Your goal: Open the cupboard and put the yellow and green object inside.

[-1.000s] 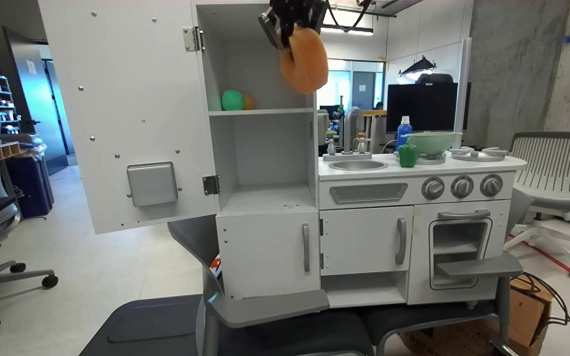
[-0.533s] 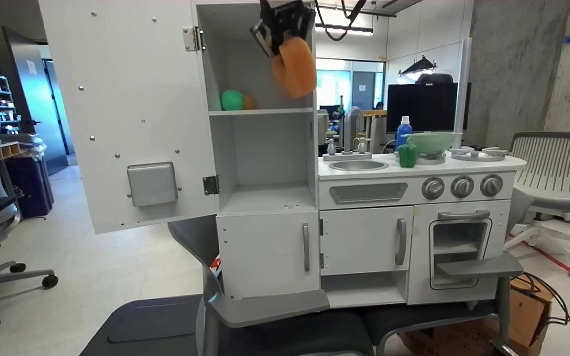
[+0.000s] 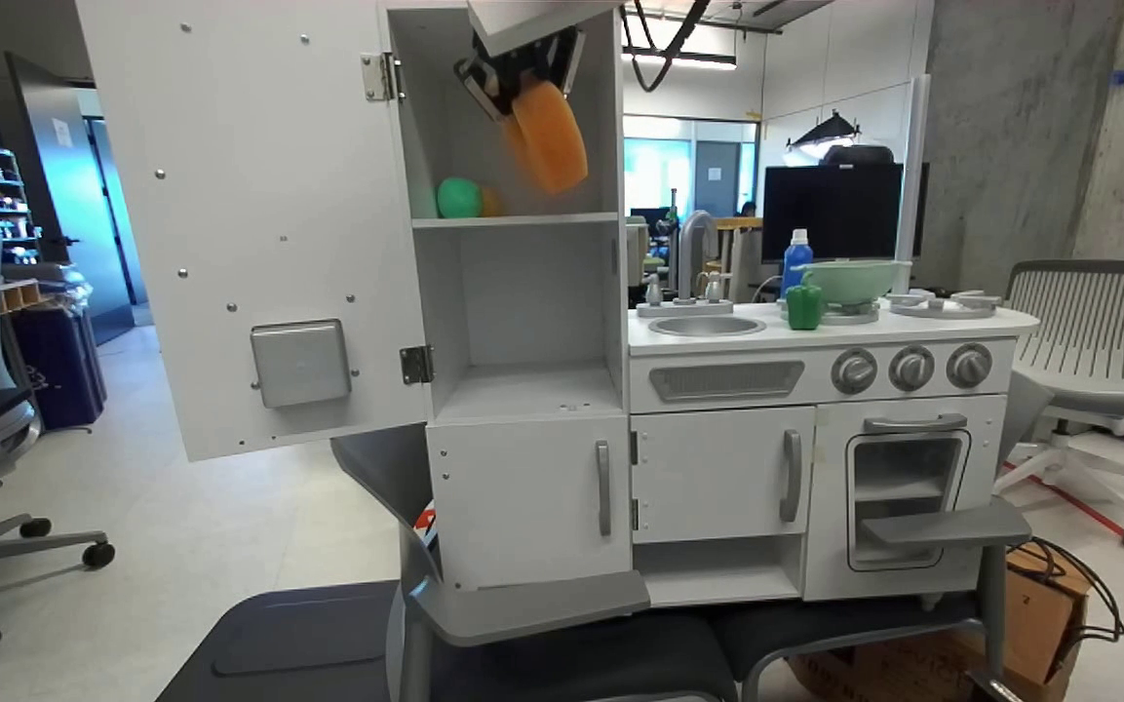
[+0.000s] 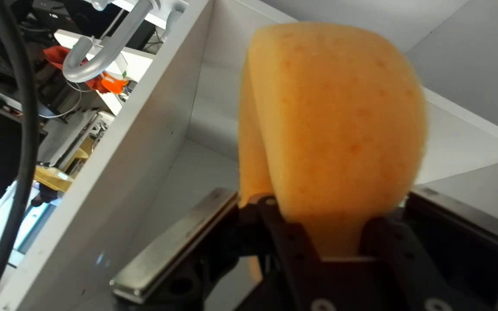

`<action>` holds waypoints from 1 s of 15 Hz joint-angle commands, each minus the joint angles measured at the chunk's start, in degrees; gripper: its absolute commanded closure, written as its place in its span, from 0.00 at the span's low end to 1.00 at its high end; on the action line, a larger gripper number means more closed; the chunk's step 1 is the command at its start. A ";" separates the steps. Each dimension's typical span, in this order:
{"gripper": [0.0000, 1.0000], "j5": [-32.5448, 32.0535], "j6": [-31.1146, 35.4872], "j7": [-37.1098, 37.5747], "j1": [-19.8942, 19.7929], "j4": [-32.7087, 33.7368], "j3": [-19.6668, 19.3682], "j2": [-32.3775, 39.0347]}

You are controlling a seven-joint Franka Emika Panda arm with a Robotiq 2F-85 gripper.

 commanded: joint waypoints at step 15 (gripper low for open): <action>0.53 -4.34 1.47 3.50 0.59 14.81 -4.22 11.47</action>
